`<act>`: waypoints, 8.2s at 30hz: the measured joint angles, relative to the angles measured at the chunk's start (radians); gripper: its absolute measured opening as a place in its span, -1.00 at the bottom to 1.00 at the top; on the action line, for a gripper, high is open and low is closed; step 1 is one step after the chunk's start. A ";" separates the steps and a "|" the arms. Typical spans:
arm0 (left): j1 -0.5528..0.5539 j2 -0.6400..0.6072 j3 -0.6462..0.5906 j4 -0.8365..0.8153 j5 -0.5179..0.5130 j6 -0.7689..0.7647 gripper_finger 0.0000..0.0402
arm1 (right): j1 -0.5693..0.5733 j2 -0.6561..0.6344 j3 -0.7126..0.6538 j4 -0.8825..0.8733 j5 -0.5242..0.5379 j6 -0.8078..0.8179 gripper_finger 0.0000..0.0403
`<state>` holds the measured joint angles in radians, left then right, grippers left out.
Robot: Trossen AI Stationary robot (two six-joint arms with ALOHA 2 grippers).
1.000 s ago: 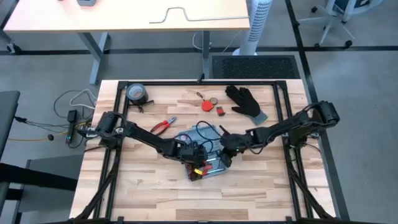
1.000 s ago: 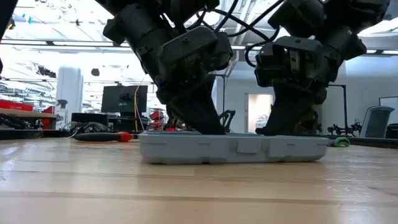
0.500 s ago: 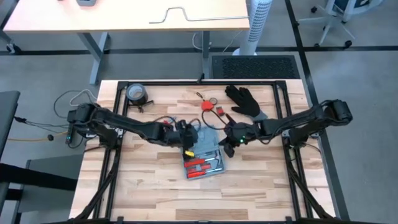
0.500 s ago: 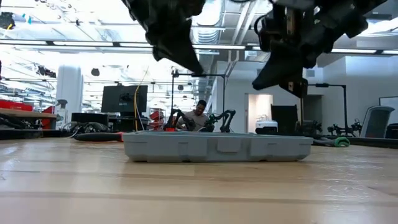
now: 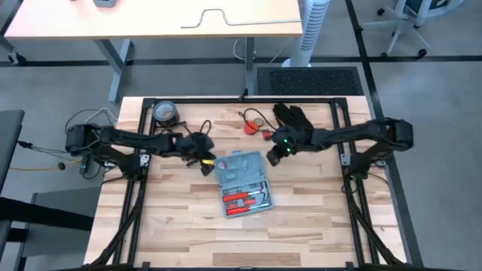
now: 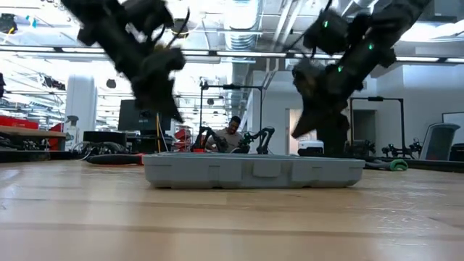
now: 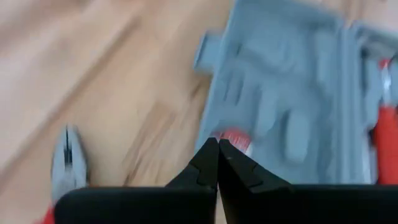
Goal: Prefit tool cases
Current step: Put the orange hex key set into the gray prefit tool case
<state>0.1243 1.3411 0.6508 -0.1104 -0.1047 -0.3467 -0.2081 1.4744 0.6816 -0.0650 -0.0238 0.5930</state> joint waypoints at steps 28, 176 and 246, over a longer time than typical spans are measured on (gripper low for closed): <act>0.112 0.149 -0.150 0.254 0.288 0.012 -1.00 | 0.126 0.219 0.035 0.126 -0.128 0.167 -0.99; 0.335 0.150 0.156 -0.213 0.224 0.429 -0.30 | -0.105 0.336 0.081 0.125 0.263 -0.811 -0.53; 0.279 0.471 0.328 0.192 0.441 0.290 -1.00 | -0.231 0.189 0.082 0.166 -0.201 -0.130 -0.99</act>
<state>0.4030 1.8121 0.9784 0.0818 0.3363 -0.0570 -0.4386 1.6633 0.7635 0.1010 -0.2247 0.4633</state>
